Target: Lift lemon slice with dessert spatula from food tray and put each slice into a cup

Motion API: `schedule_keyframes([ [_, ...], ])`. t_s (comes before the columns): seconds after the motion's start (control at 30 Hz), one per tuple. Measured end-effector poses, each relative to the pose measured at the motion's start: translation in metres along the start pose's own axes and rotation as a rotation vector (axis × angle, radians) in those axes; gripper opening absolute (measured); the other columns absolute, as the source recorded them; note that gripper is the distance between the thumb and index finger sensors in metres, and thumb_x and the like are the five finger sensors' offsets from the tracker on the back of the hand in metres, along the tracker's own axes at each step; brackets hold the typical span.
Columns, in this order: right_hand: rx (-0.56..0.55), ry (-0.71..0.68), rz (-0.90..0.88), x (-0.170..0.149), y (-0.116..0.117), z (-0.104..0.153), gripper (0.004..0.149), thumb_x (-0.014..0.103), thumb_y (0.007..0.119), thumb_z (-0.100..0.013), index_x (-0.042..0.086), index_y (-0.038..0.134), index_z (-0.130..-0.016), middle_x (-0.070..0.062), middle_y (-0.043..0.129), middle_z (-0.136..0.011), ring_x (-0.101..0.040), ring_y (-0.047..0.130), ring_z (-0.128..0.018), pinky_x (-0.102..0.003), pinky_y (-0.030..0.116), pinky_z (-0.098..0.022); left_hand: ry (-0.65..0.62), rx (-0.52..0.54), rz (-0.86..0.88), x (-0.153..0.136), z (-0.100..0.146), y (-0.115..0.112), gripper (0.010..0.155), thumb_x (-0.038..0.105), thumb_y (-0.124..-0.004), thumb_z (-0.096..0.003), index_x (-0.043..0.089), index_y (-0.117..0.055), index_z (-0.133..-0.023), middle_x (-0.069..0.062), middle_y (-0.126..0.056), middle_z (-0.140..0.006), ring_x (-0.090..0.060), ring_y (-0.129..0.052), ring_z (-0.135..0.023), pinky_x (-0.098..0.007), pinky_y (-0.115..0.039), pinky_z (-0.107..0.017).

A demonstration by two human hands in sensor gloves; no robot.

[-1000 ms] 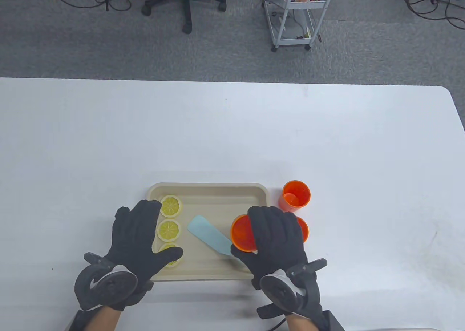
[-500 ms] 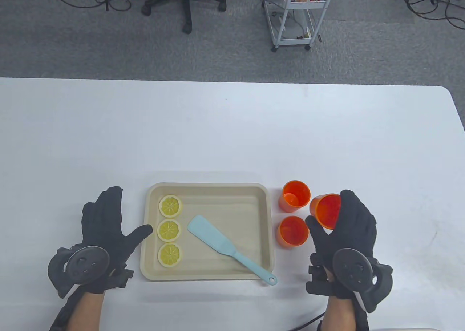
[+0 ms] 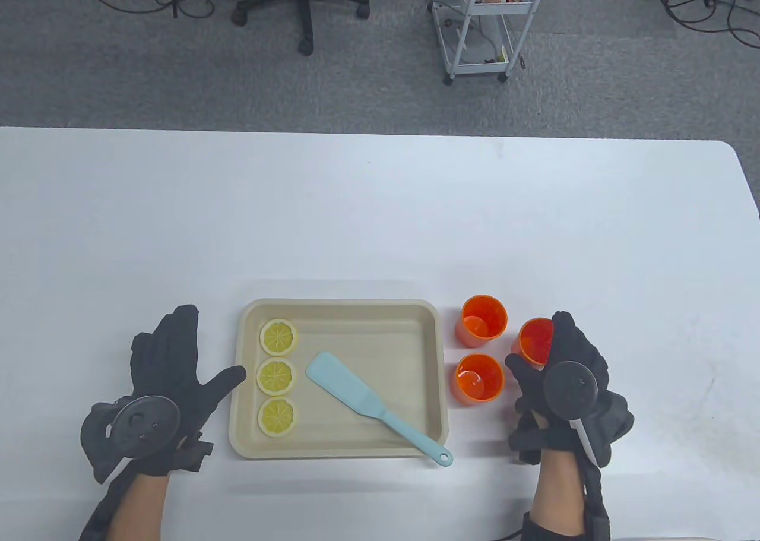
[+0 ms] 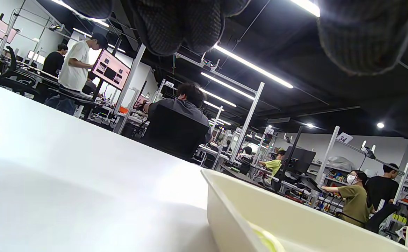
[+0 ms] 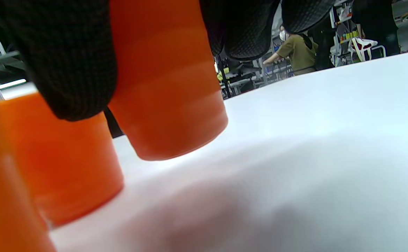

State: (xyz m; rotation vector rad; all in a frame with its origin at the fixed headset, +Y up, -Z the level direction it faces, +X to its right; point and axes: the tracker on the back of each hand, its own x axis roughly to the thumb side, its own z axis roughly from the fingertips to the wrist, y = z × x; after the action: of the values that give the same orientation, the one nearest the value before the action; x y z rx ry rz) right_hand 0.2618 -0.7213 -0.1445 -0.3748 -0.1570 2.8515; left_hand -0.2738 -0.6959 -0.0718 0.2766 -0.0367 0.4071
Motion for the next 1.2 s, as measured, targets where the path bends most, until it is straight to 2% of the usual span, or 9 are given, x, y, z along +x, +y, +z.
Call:
schedule_keyframes([
  [0.3, 0.102, 0.035, 0.034, -0.005, 0.011, -0.003, 0.104, 0.053, 0.102, -0.041, 0.024, 0.034, -0.115, -0.009, 0.054, -0.116, -0.038, 0.069, -0.105, -0.065, 0.051, -0.078, 0.012, 0.001, 0.002, -0.003, 0.000, 0.001, 0.109, 0.071, -0.082, -0.0478, 0.017, -0.024, -0.123, -0.015, -0.049, -0.127, -0.047, -0.055, -0.116, -0.078, -0.040, -0.080],
  [0.43, 0.146, 0.019, -0.004, -0.005, -0.005, 0.000, 0.110, 0.054, 0.102, -0.041, 0.020, 0.029, -0.117, -0.013, 0.044, -0.119, -0.043, 0.060, -0.110, -0.067, 0.048, -0.079, 0.009, -0.001, -0.002, -0.003, -0.001, 0.001, 0.108, 0.071, -0.082, -0.0480, 0.017, -0.024, -0.123, -0.015, -0.049, -0.127, -0.047, -0.056, -0.116, -0.078, -0.040, -0.080],
  [0.57, 0.086, -0.006, -0.043, 0.002, -0.034, 0.011, 0.111, 0.054, 0.100, -0.044, 0.019, 0.024, -0.117, -0.015, 0.036, -0.120, -0.047, 0.050, -0.112, -0.068, 0.043, -0.079, 0.007, -0.006, -0.001, -0.002, -0.001, 0.001, 0.109, 0.071, -0.082, -0.0478, 0.017, -0.024, -0.123, -0.015, -0.049, -0.127, -0.047, -0.055, -0.116, -0.078, -0.040, -0.080],
  [0.73, -0.093, -0.203, -0.143, 0.039, -0.065, 0.041, 0.104, 0.055, 0.094, -0.048, 0.019, 0.026, -0.118, -0.015, 0.038, -0.120, -0.047, 0.051, -0.112, -0.068, 0.043, -0.079, 0.009, -0.026, -0.014, -0.003, -0.002, -0.002, 0.108, 0.071, -0.081, -0.0479, 0.017, -0.025, -0.123, -0.015, -0.050, -0.127, -0.047, -0.056, -0.116, -0.078, -0.040, -0.080],
  [0.87, -0.111, -0.407, -0.219, 0.081, -0.069, 0.067, 0.100, 0.055, 0.092, -0.050, 0.019, 0.029, -0.118, -0.014, 0.044, -0.119, -0.045, 0.057, -0.111, -0.067, 0.047, -0.079, 0.016, -0.035, -0.014, -0.004, -0.002, -0.003, 0.108, 0.071, -0.081, -0.0482, 0.018, -0.024, -0.123, -0.015, -0.049, -0.127, -0.047, -0.055, -0.116, -0.078, -0.040, -0.080],
  [0.97, 0.015, -0.550, -0.264, 0.120, -0.056, 0.084, 0.097, 0.054, 0.092, -0.050, 0.018, 0.033, -0.117, -0.012, 0.051, -0.118, -0.043, 0.064, -0.108, -0.065, 0.052, -0.078, 0.019, -0.047, -0.010, -0.004, -0.003, -0.004, 0.107, 0.071, -0.081, -0.0485, 0.017, -0.025, -0.123, -0.015, -0.050, -0.127, -0.047, -0.056, -0.116, -0.078, -0.040, -0.080],
  [1.03, 0.106, -0.560, -0.243, 0.137, -0.044, 0.090, 0.093, 0.054, 0.091, -0.051, 0.017, 0.037, -0.117, -0.012, 0.057, -0.115, -0.041, 0.072, -0.104, -0.063, 0.058, -0.076, 0.017, -0.055, -0.011, -0.003, -0.003, -0.005, 0.107, 0.070, -0.081, -0.0487, 0.017, -0.025, -0.123, -0.015, -0.050, -0.127, -0.047, -0.056, -0.116, -0.078, -0.040, -0.080],
  [1.1, 0.258, -0.572, -0.167, 0.156, -0.024, 0.097, 0.092, 0.053, 0.090, -0.051, 0.016, 0.038, -0.117, -0.013, 0.058, -0.114, -0.041, 0.073, -0.104, -0.061, 0.061, -0.074, 0.012, -0.068, -0.023, -0.002, -0.003, -0.007, 0.108, 0.071, -0.081, -0.0483, 0.018, -0.025, -0.123, -0.015, -0.050, -0.127, -0.047, -0.056, -0.116, -0.078, -0.040, -0.080],
  [1.2, 0.392, -0.554, -0.039, 0.171, 0.007, 0.097, 0.089, 0.051, 0.090, -0.052, 0.015, 0.040, -0.116, -0.013, 0.060, -0.113, -0.042, 0.074, -0.102, -0.057, 0.066, -0.072, 0.005, -0.079, -0.024, -0.001, -0.003, -0.007, 0.107, 0.071, -0.081, -0.0484, 0.018, -0.025, -0.123, -0.015, -0.051, -0.126, -0.048, -0.056, -0.116, -0.078, -0.040, -0.080],
])
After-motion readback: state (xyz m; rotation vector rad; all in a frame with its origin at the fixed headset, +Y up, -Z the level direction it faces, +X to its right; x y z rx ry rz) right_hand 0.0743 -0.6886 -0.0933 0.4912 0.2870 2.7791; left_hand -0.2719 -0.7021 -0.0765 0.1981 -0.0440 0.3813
